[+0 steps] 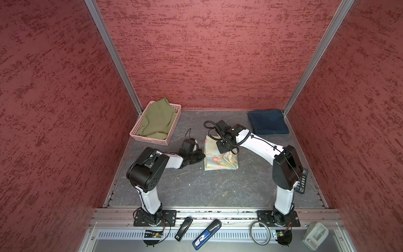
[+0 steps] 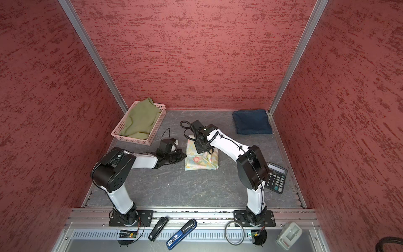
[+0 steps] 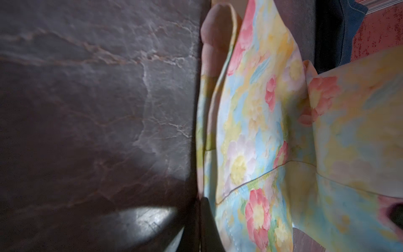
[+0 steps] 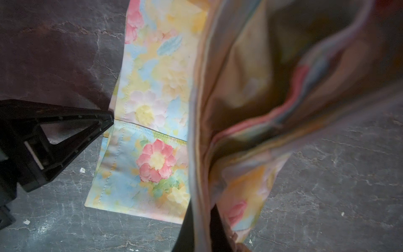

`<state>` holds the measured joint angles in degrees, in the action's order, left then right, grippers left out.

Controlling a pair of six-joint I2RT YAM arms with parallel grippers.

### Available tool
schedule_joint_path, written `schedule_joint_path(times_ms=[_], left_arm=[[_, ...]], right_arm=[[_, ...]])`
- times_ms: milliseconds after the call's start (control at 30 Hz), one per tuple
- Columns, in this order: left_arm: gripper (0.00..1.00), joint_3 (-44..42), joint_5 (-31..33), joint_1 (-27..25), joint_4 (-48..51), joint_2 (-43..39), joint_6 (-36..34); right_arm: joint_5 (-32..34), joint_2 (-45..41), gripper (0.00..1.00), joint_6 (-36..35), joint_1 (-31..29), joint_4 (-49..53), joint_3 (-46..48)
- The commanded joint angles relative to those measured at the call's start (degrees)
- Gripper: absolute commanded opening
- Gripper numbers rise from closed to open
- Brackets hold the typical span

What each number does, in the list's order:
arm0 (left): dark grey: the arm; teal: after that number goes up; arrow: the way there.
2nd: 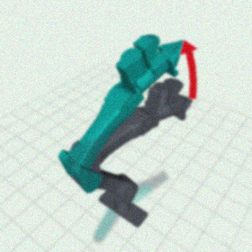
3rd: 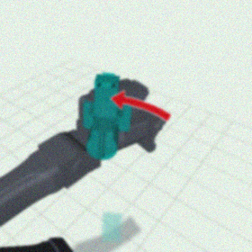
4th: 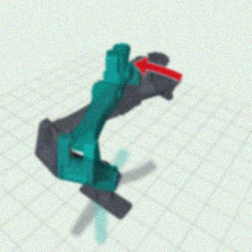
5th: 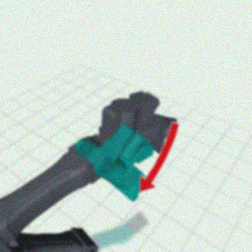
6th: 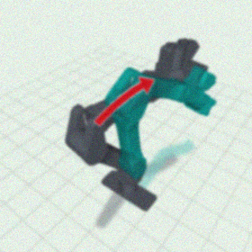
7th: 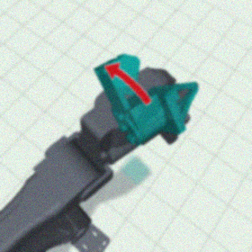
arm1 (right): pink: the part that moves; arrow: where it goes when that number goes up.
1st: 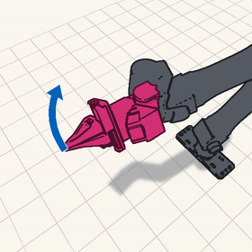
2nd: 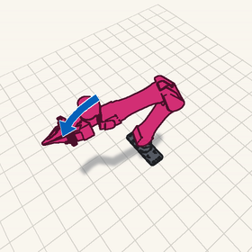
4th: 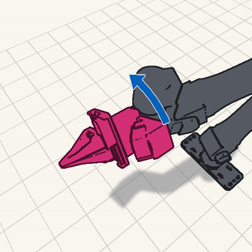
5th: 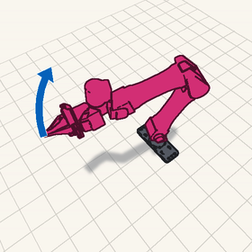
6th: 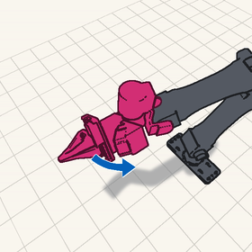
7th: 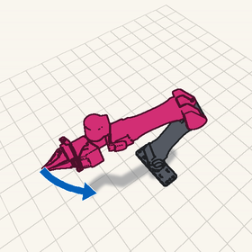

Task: Fold and stack the skirts

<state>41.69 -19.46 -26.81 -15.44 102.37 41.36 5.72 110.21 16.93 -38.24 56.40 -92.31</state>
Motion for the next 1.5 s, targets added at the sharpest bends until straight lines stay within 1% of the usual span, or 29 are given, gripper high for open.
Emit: schedule_joint_path(times_ms=[0, 67, 133, 233, 267, 333, 400, 500, 600, 633, 733, 767, 867, 967, 1100, 1200, 1233, 1300, 1467], left_arm=[[0.04, -1.00, 0.37, -0.13, 2.08, 1.13, 0.34], [0.04, -1.16, 0.42, -0.04, 2.27, 0.75, 0.46], [0.04, -1.40, 0.52, 0.20, 2.23, 0.33, 0.56], [0.04, -1.51, 0.53, 0.44, 2.59, -0.19, 0.49], [0.04, -1.53, 0.63, 0.53, 2.69, -0.39, 0.45], [0.04, -1.76, 0.73, 0.70, 2.82, -0.75, 0.30], [0.04, -2.13, 0.58, 1.09, 2.77, -1.18, 0.41], [0.04, -3.03, 0.66, 1.73, 2.57, -2.22, 0.31], [0.04, -3.54, 0.59, 2.41, 2.81, -3.12, 0.06], [0.04, -3.62, 0.58, 2.68, 2.91, -3.38, -0.03], [0.04, -3.57, 0.65, 3.20, 3.48, -4.00, -0.32], [0.04, -3.63, 0.77, 3.31, 3.57, -4.19, -0.45], [0.04, -3.50, 1.07, 3.61, 4.05, -4.63, -0.67], [0.04, -3.64, 1.17, 3.78, 4.43, -4.90, -0.84], [0.04, -3.85, 1.14, 3.87, 4.89, -5.25, -1.01], [0.04, -3.25, 0.68, 3.87, 5.57, -4.71, -1.35], [0.04, -2.78, 0.66, 3.78, 5.86, -4.42, -1.46], [0.04, -2.20, 0.47, 3.54, 6.02, -3.90, -1.48], [0.04, -0.65, 1.26, 2.79, 7.45, -2.29, -2.52]], right_arm=[[0.59, 1.11, 0.03, 0.80, -0.33, -0.34, -1.84], [-0.53, 2.12, 0.03, 0.91, -0.61, -1.15, -2.16], [-1.43, 3.22, 0.06, 1.20, -1.13, -1.76, -2.64], [-3.55, 4.63, 0.06, 1.85, -1.88, -2.73, -3.42], [-4.39, 5.11, 0.07, 1.97, -2.22, -3.00, -3.73], [-5.05, 5.73, 0.14, 2.22, -2.76, -3.10, -4.36], [-5.97, 6.25, 0.16, 2.13, -2.98, -3.23, -4.78], [-8.48, 6.20, 0.17, 1.64, -3.15, -3.34, -5.23], [-10.98, 4.63, 0.28, 0.93, -3.07, -3.15, -5.70], [-11.44, 3.87, 0.31, 0.83, -3.03, -2.94, -6.00], [-13.22, 1.86, 0.45, 0.77, -3.07, -2.27, -6.47], [-13.80, 1.05, 0.47, 0.84, -3.06, -2.26, -6.48], [-14.37, -2.01, 0.47, 1.63, -2.78, -3.05, -6.26], [-15.15, -5.96, 0.49, 3.61, -1.06, -5.13, -4.81], [-13.52, -8.65, 0.48, 5.53, 1.06, -7.14, 0.88], [-14.01, -9.49, 0.46, 8.49, 1.06, -12.23, 7.36], [-14.20, -9.69, 0.44, 9.75, 1.08, -14.38, 9.37], [-14.14, -9.71, 0.44, 11.31, 1.06, -18.02, 12.10], [-12.77, -4.70, 0.46, 12.34, 1.02, -19.85, 8.95]])
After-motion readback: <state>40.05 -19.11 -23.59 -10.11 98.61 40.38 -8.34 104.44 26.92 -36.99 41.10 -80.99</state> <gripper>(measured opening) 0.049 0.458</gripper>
